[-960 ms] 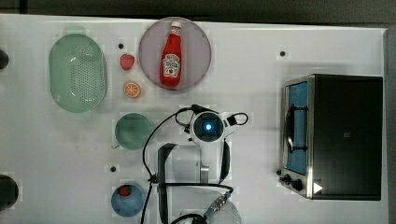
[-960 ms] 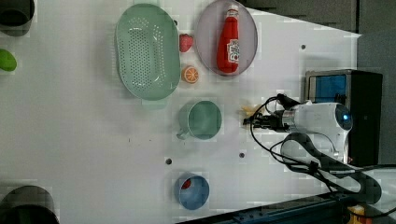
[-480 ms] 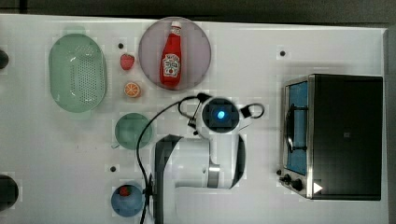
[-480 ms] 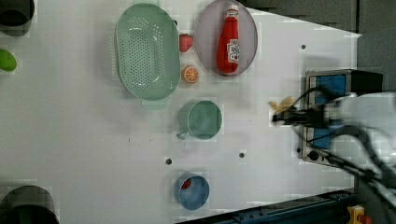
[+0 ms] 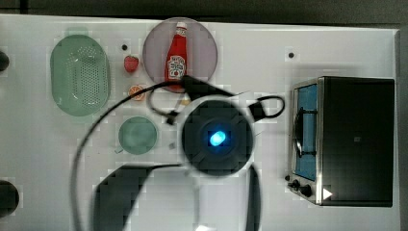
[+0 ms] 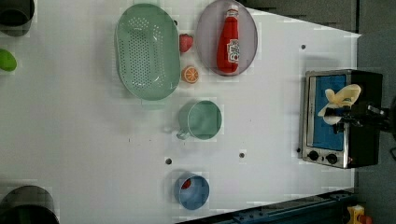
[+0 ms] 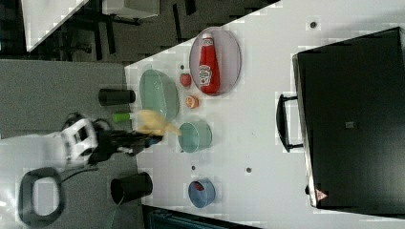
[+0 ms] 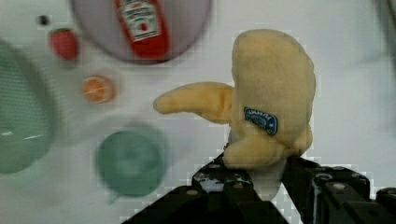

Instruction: Pick Banana and place it in mug.

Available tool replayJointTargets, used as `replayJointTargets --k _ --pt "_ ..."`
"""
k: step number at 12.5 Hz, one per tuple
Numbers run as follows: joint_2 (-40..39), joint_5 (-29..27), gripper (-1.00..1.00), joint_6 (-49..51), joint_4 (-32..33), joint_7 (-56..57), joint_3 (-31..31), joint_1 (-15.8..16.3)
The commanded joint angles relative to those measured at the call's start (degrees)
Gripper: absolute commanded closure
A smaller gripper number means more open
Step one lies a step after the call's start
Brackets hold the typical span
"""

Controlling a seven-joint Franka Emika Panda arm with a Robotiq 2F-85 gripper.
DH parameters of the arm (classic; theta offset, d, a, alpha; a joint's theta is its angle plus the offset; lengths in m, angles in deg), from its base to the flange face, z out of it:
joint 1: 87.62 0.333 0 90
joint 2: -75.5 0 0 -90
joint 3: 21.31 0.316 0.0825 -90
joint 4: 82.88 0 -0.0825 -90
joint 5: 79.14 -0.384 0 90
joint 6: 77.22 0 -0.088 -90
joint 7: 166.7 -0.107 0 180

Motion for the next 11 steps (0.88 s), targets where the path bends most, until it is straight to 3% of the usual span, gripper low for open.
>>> replayJointTargets --k 1,3,6,11 --pt "-3.0 -2.5 0.37 0.9 1.4 -17.0 10.8 3.5" --pt "-6.1 -2.4 0.37 -1.2 1.4 -30.1 16.8 3.6" --pt "-11.3 -1.7 0.37 -8.1 3.2 -38.7 20.7 3.6" --pt "-16.6 -0.1 0.37 -24.6 11.7 -40.0 20.7 3.5"
